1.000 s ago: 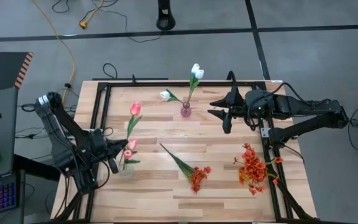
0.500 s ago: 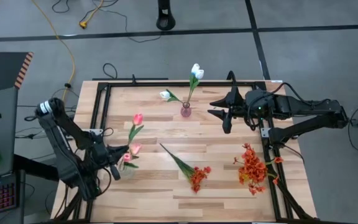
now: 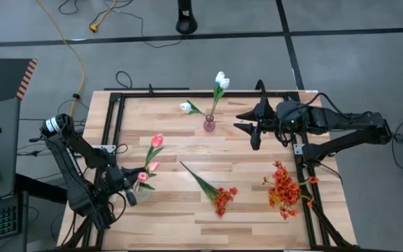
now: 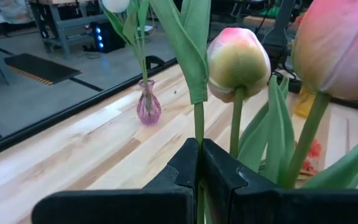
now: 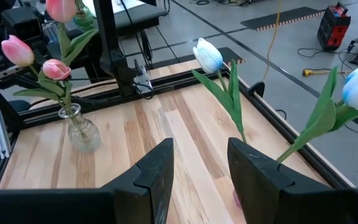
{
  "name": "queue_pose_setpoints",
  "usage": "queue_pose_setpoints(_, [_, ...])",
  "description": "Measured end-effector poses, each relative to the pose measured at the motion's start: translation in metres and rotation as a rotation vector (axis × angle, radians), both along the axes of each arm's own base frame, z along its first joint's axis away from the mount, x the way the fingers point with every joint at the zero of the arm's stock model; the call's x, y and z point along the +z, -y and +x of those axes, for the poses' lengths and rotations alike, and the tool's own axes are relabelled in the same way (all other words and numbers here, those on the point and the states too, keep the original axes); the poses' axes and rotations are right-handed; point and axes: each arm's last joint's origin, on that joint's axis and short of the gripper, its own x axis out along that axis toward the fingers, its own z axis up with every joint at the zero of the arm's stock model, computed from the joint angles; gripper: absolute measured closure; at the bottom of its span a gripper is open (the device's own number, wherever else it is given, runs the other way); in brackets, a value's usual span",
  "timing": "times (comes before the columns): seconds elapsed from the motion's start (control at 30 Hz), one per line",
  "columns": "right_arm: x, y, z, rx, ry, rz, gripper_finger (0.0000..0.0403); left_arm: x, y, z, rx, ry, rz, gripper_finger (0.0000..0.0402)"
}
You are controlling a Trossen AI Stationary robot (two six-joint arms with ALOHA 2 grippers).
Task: Sort flowers into vase by color
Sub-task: Put the pink flower into the transparent vase
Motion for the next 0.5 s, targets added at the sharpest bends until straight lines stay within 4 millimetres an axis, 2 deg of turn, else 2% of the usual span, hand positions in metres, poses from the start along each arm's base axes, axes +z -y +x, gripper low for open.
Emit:
queue_pose_setpoints(0.33, [0.0001, -0.0001, 0.0, 0.001, 0.0, 0.0, 0.0226, -0.0004, 0.0003, 0.0002, -0.006, -0.012, 0.014, 0.0401])
queue_pose_setpoints(0.5, [0.0, -0.0002, -0.0001, 0.001, -0.001, -0.001, 0.0226, -0.0084, -0.001, -0.0002, -0.012, 0.027, 0.023, 0.0401])
